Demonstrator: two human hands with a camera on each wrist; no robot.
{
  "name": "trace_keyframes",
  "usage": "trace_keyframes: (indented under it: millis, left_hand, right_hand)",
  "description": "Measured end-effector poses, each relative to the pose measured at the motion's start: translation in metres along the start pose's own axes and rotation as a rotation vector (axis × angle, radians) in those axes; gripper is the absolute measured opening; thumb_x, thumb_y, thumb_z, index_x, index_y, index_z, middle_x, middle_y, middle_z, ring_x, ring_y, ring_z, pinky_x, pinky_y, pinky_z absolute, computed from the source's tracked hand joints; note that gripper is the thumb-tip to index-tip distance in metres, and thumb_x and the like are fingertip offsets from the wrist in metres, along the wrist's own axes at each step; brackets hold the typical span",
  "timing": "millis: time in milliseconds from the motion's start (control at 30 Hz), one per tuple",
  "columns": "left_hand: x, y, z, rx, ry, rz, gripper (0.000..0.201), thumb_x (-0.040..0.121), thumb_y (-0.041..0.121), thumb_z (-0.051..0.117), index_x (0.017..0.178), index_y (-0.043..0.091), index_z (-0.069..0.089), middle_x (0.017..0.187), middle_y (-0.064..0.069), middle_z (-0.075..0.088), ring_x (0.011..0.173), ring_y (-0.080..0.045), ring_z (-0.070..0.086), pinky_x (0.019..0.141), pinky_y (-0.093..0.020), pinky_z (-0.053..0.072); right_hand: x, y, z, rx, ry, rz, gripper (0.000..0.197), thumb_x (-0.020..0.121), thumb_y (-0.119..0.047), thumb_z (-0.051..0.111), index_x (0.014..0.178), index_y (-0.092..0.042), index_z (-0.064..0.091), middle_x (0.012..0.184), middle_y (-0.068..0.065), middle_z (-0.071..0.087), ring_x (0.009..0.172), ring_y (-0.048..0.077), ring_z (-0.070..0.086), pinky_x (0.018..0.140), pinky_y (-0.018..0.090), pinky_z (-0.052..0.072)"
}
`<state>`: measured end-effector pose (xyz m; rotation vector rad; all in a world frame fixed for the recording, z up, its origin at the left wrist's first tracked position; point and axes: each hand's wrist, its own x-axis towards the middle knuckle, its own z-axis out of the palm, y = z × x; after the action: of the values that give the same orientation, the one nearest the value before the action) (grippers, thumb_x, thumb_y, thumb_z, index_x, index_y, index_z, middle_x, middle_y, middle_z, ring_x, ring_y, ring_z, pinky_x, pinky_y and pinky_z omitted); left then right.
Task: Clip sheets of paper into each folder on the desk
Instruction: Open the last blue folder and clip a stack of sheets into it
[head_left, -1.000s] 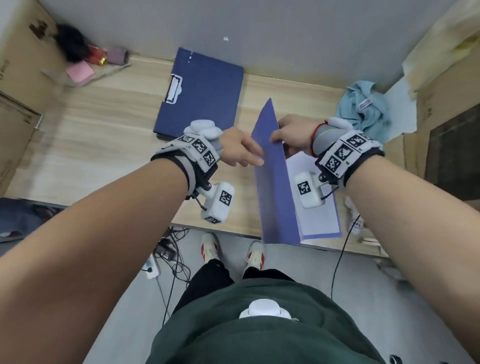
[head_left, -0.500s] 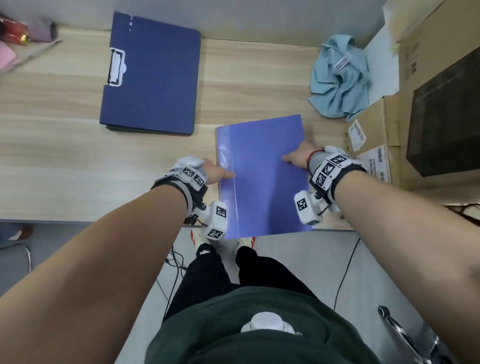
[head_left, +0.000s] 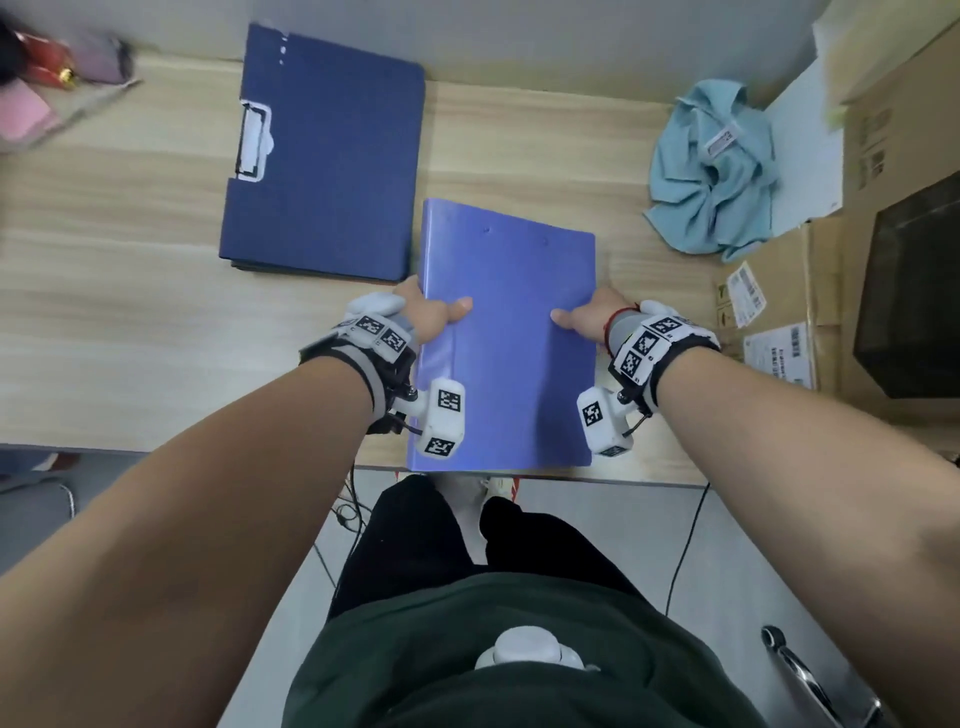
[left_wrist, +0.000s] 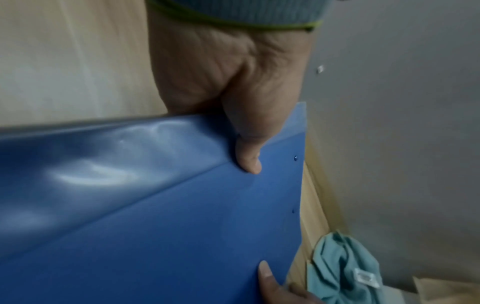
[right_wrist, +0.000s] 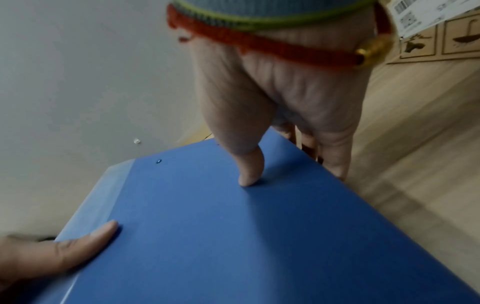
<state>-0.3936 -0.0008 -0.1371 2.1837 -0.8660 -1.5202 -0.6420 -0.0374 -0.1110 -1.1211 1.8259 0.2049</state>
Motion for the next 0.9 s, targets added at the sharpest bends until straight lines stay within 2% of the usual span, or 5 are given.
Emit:
trace_keyframes:
  millis: [133, 300, 433, 767, 900]
  left_hand:
    - [-0.007, 0.045, -0.055, -0.038, 0.033, 0.084, 0.047, 0.076, 0.033, 0.082, 0.115, 0.014, 0.064, 0.107, -0.001, 0.073, 0.097, -0.025, 0.070, 0.093, -0.044, 0.055]
    - [0.040, 0.073, -0.157, 0.062, 0.142, 0.120, 0.068, 0.052, 0.059, 0.079, 0.100, 0.012, 0.069, 0.094, -0.003, 0.075, 0.086, -0.027, 0.072, 0.085, -0.046, 0.058]
    - [0.071, 0.097, -0.238, 0.149, 0.130, 0.095, 0.066, 0.060, 0.046, 0.086, 0.116, 0.016, 0.068, 0.104, -0.001, 0.074, 0.093, -0.026, 0.072, 0.091, -0.044, 0.057]
    - [0.140, 0.085, -0.286, 0.216, 0.029, 0.073, 0.078, 0.082, 0.006, 0.077, 0.149, 0.010, 0.037, 0.143, -0.006, 0.053, 0.126, -0.024, 0.055, 0.102, -0.030, 0.044]
    - [0.164, 0.079, -0.283, 0.281, 0.025, 0.074, 0.086, 0.075, 0.019, 0.084, 0.147, 0.015, 0.039, 0.134, -0.002, 0.057, 0.116, -0.022, 0.059, 0.104, -0.038, 0.047]
  right_hand:
    - [0.009, -0.039, 0.000, 0.233, -0.083, -0.064, 0.058, 0.075, -0.052, 0.073, 0.124, -0.023, 0.059, 0.117, -0.007, 0.067, 0.107, 0.021, 0.066, 0.094, 0.044, 0.055]
    - [0.007, -0.129, 0.018, 0.408, -0.161, -0.130, 0.032, 0.094, -0.023, 0.064, 0.125, -0.015, 0.062, 0.121, 0.000, 0.069, 0.110, 0.022, 0.067, 0.095, 0.046, 0.055]
    - [0.025, -0.215, 0.035, 0.406, -0.117, -0.143, 0.027, 0.093, -0.020, 0.063, 0.119, -0.015, 0.065, 0.117, 0.001, 0.071, 0.108, 0.025, 0.068, 0.091, 0.047, 0.057]
    - [0.086, -0.304, 0.068, 0.203, 0.071, -0.049, 0.038, 0.086, -0.026, 0.063, 0.119, -0.006, 0.062, 0.113, 0.009, 0.068, 0.106, 0.033, 0.066, 0.094, 0.047, 0.055]
    - [0.089, -0.315, 0.071, 0.127, 0.172, 0.008, 0.042, 0.088, -0.028, 0.059, 0.125, -0.009, 0.057, 0.129, 0.013, 0.058, 0.113, 0.034, 0.059, 0.085, 0.033, 0.048]
